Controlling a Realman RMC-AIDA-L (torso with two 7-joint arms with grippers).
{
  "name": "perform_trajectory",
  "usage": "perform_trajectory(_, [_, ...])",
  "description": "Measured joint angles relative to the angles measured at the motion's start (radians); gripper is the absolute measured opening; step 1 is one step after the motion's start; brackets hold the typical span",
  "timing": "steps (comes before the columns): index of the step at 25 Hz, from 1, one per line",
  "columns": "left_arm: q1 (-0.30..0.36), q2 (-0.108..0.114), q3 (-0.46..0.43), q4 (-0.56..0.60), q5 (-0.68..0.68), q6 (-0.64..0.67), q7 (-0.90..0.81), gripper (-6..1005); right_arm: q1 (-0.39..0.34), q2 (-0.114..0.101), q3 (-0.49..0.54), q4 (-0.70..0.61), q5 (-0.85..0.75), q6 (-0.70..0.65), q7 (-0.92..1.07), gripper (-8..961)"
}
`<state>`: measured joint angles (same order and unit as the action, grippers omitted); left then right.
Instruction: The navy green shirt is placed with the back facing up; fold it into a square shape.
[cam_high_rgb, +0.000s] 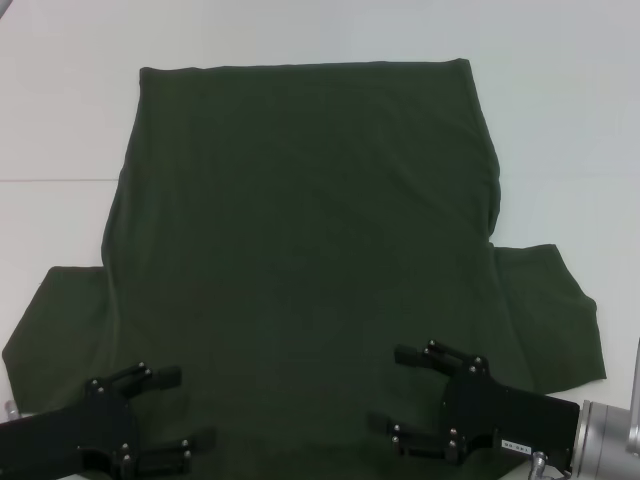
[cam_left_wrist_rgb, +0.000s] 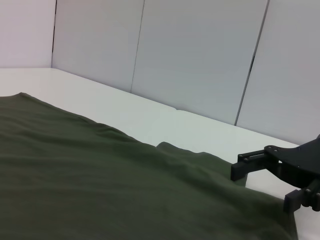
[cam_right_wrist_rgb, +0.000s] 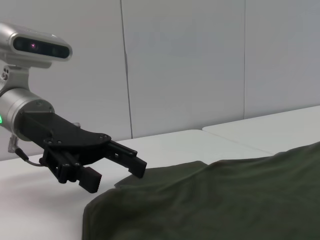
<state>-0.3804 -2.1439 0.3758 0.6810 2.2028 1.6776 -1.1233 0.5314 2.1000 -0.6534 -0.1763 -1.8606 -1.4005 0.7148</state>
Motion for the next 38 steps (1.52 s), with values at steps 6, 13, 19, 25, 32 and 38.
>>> perform_trajectory(6, [0.003,-0.001,0.000,0.000,0.000,-0.001,0.000,932,-0.001,0.000,-0.001,0.000,0.000,-0.001,0.000,914])
perform_trajectory(13, [0.003,-0.002,-0.011,0.000,-0.014,0.004,-0.023,932,-0.001,0.000,0.001,0.000,0.000,-0.001,0.000,914])
perform_trajectory(19, [-0.021,0.021,-0.060,0.009,-0.029,0.021,-0.311,932,-0.001,0.000,0.003,0.000,0.000,-0.001,0.005,915])
perform_trajectory(25, [-0.051,0.063,-0.110,0.045,-0.019,0.044,-0.659,933,0.000,0.000,0.005,0.000,0.000,-0.002,0.007,915])
perform_trajectory(32, [-0.068,0.122,-0.133,0.169,0.089,-0.016,-1.170,933,0.004,0.000,0.005,0.000,0.000,-0.003,0.008,915])
perform_trajectory(38, [-0.125,0.154,-0.126,0.233,0.307,-0.037,-1.320,932,0.006,0.001,0.002,0.000,0.000,-0.003,0.009,914])
